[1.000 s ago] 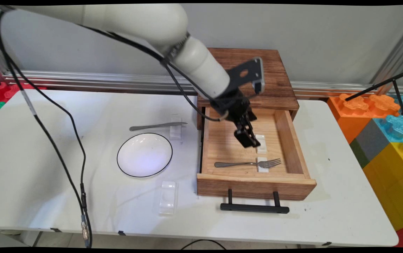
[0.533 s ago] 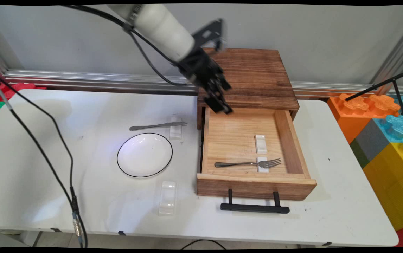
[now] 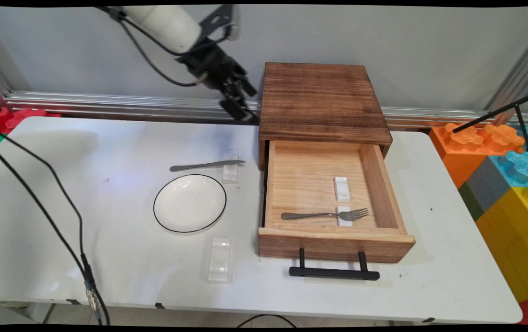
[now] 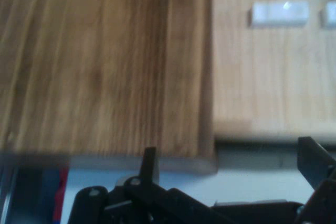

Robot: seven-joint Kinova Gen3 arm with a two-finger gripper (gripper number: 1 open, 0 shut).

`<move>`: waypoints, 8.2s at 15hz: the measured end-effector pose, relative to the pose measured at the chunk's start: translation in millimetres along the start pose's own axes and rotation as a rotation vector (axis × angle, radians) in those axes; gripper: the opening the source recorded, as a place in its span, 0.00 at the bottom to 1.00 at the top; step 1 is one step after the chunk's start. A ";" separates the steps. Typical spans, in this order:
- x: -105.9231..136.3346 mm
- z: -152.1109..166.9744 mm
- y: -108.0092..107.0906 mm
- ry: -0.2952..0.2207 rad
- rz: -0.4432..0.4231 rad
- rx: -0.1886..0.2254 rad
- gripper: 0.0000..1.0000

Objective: Pick up the knife from the left of the white plate, then place the picked object into the drawer

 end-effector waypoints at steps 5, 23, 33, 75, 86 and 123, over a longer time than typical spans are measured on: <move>-58.4 -21.8 -24.0 -0.050 -0.003 0.001 1.00; -156.0 11.6 -26.4 -0.073 0.131 -0.051 1.00; -154.4 40.2 -31.1 -0.141 0.078 -0.068 1.00; -169.2 106.3 -37.4 -0.239 0.050 -0.115 1.00; -171.9 110.7 -38.3 -0.238 0.051 -0.127 0.00; 39.6 -16.4 57.9 -0.147 0.059 -0.047 0.00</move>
